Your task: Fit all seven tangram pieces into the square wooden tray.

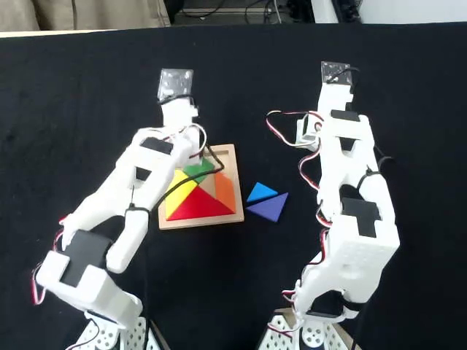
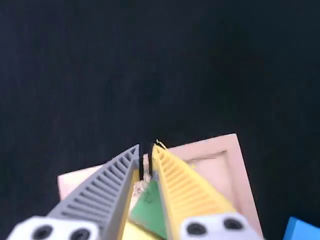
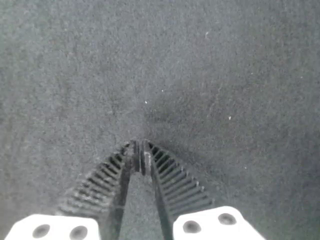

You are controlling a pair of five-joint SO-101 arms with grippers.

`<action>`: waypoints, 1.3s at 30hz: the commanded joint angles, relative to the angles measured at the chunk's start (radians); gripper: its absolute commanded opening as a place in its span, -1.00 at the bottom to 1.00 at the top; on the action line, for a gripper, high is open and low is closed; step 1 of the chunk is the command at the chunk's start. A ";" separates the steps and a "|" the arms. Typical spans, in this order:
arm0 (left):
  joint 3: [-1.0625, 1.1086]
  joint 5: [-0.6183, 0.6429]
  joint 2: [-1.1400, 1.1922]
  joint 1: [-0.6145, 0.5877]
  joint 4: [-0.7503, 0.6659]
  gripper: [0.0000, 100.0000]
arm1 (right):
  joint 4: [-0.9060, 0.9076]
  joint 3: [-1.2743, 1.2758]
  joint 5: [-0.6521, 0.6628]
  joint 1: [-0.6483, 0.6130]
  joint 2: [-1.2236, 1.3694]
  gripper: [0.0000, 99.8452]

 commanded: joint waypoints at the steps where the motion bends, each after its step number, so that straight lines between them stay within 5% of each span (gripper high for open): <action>1: -0.104 -0.008 0.057 0.071 0.032 -0.88 | -0.020 -0.024 -0.005 -0.006 -0.012 -0.98; 12: -0.320 -0.009 0.219 0.094 0.253 -0.88 | -0.020 -0.024 -0.005 -0.003 -0.012 -0.98; 20: -0.335 -0.005 0.189 0.105 0.259 -0.88 | -0.021 -0.033 -0.005 0.003 -0.016 -0.98; 28: -0.199 -0.150 -0.003 0.323 0.262 -0.88 | -0.043 -0.062 -0.193 0.187 -0.016 -0.98; 39: -0.214 -0.157 0.112 0.463 0.322 -0.62 | -0.043 -0.062 -0.196 0.183 -0.010 -0.98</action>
